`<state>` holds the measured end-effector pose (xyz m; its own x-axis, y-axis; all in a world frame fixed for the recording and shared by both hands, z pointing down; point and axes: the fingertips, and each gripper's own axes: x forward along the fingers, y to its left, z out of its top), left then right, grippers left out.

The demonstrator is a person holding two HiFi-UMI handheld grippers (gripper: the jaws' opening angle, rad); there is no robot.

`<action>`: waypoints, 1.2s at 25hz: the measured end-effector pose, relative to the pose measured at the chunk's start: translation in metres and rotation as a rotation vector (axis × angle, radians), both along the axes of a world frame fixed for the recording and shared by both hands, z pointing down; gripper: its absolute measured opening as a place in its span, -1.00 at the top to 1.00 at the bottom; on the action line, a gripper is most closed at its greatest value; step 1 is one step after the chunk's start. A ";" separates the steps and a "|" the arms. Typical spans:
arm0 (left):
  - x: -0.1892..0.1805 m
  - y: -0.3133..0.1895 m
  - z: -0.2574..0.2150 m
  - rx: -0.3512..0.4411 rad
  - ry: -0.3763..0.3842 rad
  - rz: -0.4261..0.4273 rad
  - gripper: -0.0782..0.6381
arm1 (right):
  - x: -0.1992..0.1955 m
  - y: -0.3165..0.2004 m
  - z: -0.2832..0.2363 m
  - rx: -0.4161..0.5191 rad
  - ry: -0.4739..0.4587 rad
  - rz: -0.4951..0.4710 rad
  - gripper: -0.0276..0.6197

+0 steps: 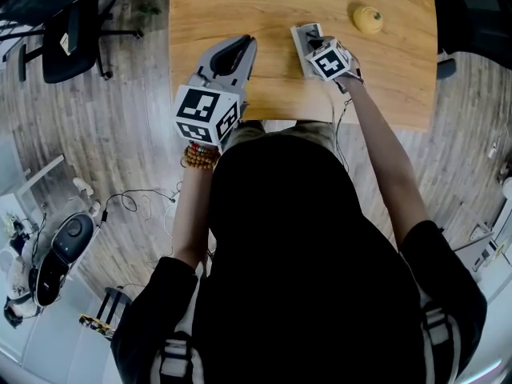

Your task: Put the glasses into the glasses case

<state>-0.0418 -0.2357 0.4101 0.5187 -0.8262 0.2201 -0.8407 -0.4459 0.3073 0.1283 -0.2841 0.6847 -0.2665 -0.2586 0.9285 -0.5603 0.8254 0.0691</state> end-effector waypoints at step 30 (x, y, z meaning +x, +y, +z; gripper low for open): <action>-0.008 0.005 0.004 -0.002 0.002 -0.003 0.67 | 0.024 0.055 0.014 -0.108 0.071 -0.044 0.89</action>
<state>-0.0498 -0.2309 0.4142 0.5166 -0.8273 0.2207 -0.8414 -0.4427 0.3099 0.1522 -0.2292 0.6991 -0.2084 -0.1452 0.9672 -0.5202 0.8539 0.0161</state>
